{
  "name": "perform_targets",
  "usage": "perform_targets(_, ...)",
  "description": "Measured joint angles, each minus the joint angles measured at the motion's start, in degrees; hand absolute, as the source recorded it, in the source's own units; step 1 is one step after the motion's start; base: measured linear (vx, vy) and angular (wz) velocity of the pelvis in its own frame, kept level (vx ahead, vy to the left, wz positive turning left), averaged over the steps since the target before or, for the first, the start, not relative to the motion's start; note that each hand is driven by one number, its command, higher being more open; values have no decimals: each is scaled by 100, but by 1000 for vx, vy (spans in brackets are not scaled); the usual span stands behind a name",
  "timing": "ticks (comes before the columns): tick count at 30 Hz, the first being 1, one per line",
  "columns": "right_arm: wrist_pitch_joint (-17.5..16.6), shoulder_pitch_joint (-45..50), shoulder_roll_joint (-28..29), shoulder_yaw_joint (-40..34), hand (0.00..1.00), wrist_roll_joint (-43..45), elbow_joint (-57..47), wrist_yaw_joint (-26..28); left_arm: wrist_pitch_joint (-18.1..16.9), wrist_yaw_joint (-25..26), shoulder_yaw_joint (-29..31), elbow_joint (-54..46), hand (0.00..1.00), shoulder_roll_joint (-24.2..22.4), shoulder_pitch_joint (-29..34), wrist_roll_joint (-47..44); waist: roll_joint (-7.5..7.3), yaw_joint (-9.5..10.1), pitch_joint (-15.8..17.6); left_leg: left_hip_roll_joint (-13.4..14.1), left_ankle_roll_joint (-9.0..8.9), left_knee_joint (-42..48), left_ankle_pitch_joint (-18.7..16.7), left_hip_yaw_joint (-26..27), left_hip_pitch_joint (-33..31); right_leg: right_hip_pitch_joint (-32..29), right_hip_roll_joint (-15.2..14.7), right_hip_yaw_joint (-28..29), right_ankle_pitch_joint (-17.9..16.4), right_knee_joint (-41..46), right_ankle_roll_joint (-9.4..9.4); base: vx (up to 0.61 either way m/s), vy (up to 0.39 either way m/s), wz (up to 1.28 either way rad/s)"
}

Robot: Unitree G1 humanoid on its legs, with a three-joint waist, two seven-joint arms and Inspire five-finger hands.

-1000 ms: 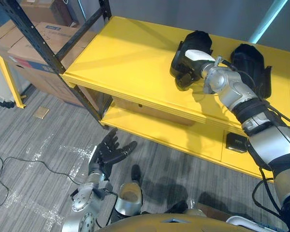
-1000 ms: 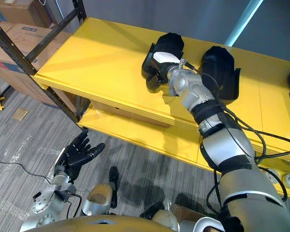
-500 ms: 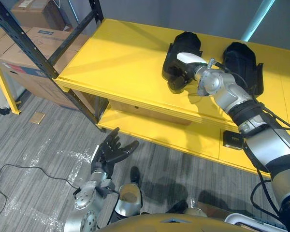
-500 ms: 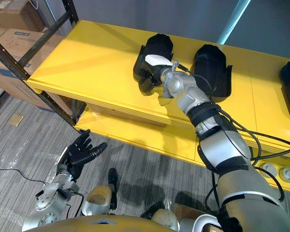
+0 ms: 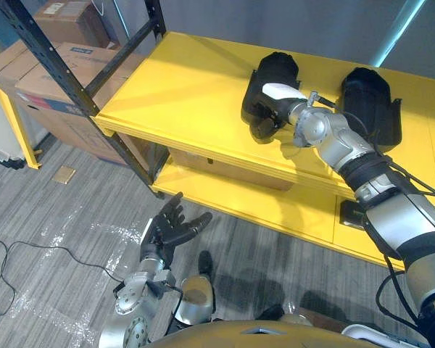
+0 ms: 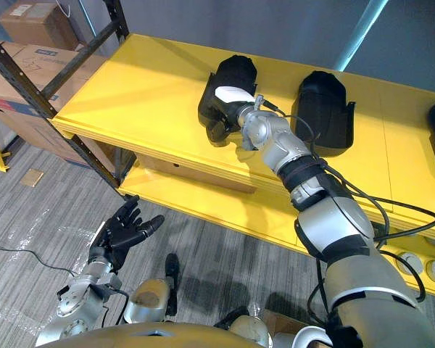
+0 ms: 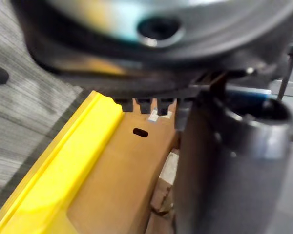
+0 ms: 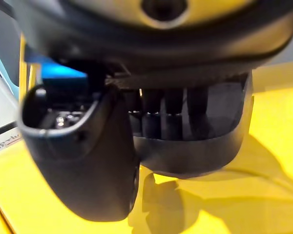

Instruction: Walk over and take three plastic housings, then place them on the shelf

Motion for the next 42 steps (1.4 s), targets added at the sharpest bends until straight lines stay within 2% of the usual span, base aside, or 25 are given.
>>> perform_targets(5, 102, -12, 1, 40, 0, 115, -1, -22, 0, 0, -3, 0, 100, 0, -8, 0, 13, 4, -9, -3, 3, 0, 3, 11, -2, -24, -23, 10, -6, 48, 0, 0, 0, 0)
perform_targets(6, 106, -14, 1, 45, 100, 116, -3, -24, 0, 0, -4, 0, 100, 0, -9, 0, 14, 3, -9, -3, 3, 0, 3, 14, -1, -27, -26, 12, -7, 53, 0, 0, 0, 0)
perform_targets(22, 212, -131, 2, 103, 100, 112, -9, -9, 0, 105, -208, 0, 100, -1, -39, -1, 7, -6, -12, 12, 2, 1, 0, 149, 21, -108, -19, 166, 22, 51, 37, 2, -3, -3)
perform_targets(28, 198, -130, 2, 103, 100, 110, -183, 243, 0, 109, -208, 1, 100, -1, -38, 1, -24, -26, -29, 15, 1, 1, 1, 177, 31, -99, 10, 179, 43, 7, 55, 0, 0, 0)
perform_targets(31, 196, -123, 2, 104, 100, 110, -368, 367, 0, 110, -204, 7, 100, 2, -29, 1, -57, -31, -47, 30, -2, 1, -2, 197, 30, -91, 26, 186, 95, -67, 62, 11, 3, -2)
perform_targets(35, 196, 41, 2, 104, 100, 103, -649, 542, -1, 111, -196, 9, 100, 8, -18, 5, -172, -42, -120, 30, -11, 1, -10, 199, 38, -65, 47, 185, 121, -131, 71, 0, 0, 0)
perform_targets(38, 209, 129, 0, 106, 100, 109, -920, 549, -6, 115, -158, 46, 100, 10, -12, 9, -201, -131, -138, 31, -14, -2, -15, 197, 56, -12, 87, 183, 164, -232, 81, 0, 0, 0)
perform_targets(42, 225, 479, -230, -138, 100, 118, -2157, 262, -20, 136, -13, 127, 100, 16, -4, 11, -246, -229, -177, 82, -25, -4, -30, 252, 58, 24, 191, 204, 282, -448, 77, -13, 5, -7)
